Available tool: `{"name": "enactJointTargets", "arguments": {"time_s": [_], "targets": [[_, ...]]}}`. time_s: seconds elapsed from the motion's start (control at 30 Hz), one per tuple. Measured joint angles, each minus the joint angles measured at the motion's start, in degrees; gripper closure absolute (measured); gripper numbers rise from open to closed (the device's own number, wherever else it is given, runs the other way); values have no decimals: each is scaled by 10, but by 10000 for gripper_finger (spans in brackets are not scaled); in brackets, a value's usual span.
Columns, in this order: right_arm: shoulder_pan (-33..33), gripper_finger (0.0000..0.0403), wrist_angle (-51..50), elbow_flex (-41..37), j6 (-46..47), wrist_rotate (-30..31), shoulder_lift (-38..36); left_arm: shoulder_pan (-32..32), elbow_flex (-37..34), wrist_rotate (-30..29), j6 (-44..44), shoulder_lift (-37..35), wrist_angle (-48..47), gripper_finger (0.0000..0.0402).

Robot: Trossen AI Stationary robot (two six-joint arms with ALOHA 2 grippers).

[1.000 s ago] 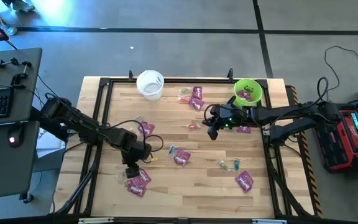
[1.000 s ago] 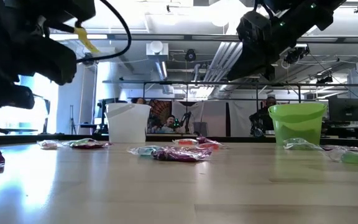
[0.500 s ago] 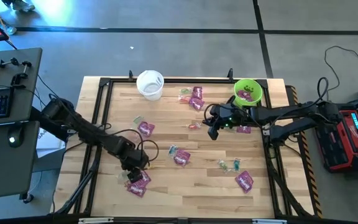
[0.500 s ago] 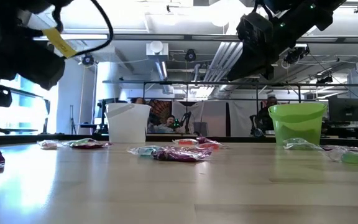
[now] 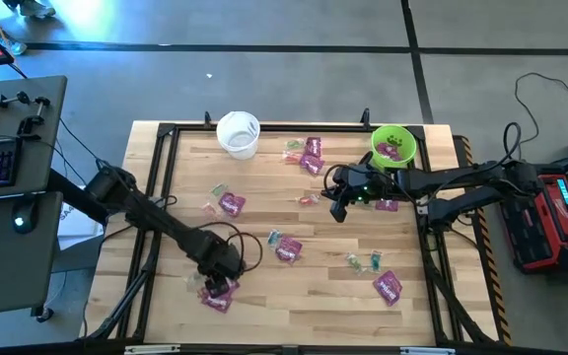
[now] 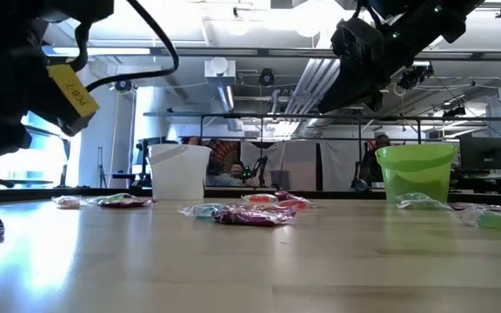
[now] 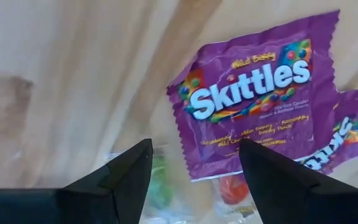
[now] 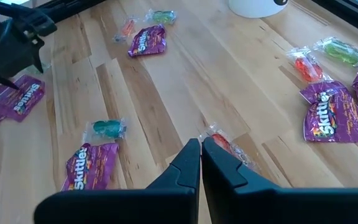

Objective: Sort candy by brand, put in halloween buckets
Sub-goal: Put the violet candy into the green bucket

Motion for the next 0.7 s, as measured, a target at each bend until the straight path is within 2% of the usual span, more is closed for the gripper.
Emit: {"name": "enactJointTargets", "arguments": {"time_s": [0.2,0.33,0.5,0.7], "targets": [[0,398,0,0,0,0,0,-5,10,16,5,21,4,177],[0,398,0,0,0,0,0,-4,11,24,15,32,2,206],[0,398,0,0,0,0,0,-1,11,19,53,37,-4,271],[0,398,0,0,-1,0,0,20,11,24,99,37,5,369]]}}
